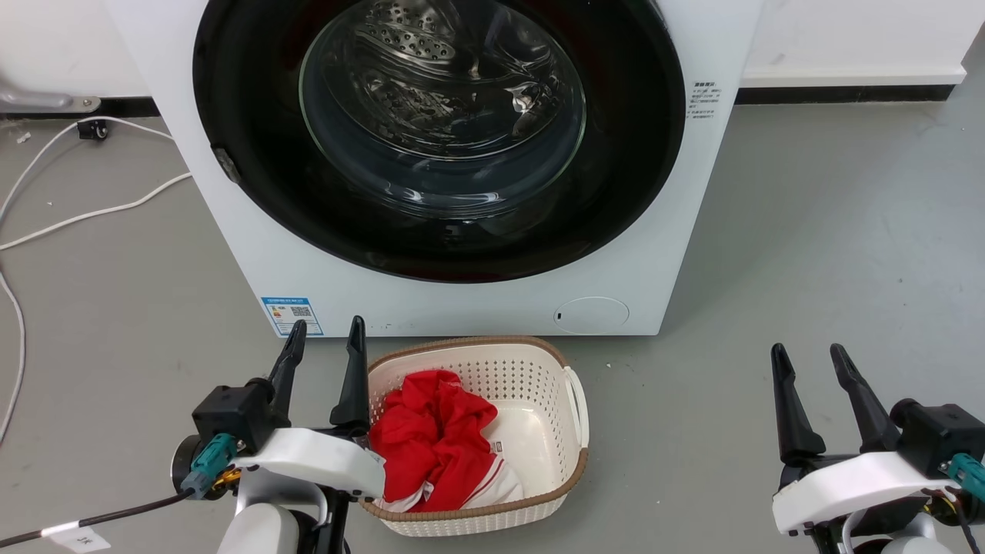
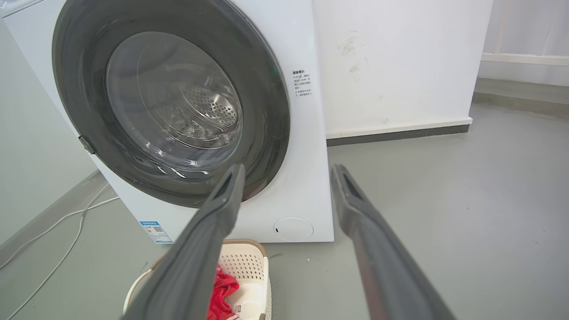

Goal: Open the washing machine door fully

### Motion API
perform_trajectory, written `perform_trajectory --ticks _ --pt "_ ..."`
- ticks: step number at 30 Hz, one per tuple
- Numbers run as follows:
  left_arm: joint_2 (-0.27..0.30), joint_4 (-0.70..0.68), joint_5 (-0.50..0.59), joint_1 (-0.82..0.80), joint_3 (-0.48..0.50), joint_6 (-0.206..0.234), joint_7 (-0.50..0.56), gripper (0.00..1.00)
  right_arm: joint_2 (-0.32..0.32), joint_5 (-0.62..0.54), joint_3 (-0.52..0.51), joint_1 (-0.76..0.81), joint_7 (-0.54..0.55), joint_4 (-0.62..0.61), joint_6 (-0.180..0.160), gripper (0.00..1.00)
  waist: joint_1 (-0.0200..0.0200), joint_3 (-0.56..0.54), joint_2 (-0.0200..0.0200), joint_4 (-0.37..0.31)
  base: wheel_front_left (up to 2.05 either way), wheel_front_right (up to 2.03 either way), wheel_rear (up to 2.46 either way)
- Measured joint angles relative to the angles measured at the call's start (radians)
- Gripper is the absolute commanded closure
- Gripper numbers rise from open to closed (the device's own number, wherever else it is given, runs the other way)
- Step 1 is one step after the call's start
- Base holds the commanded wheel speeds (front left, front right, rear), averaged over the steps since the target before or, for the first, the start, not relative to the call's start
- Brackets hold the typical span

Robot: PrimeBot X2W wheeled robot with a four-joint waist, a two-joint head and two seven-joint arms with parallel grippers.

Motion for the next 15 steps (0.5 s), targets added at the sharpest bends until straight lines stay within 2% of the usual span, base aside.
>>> perform_trajectory --ticks 15 --pt "0.000 0.012 0.122 -0.007 -0.013 0.004 -0.028 0.00 0.000 -0.116 -0.008 0.014 -0.002 -0.020 0.000 0.00 0.0000 0.006 0.0000 0.003 0.00 0.00 0.00"
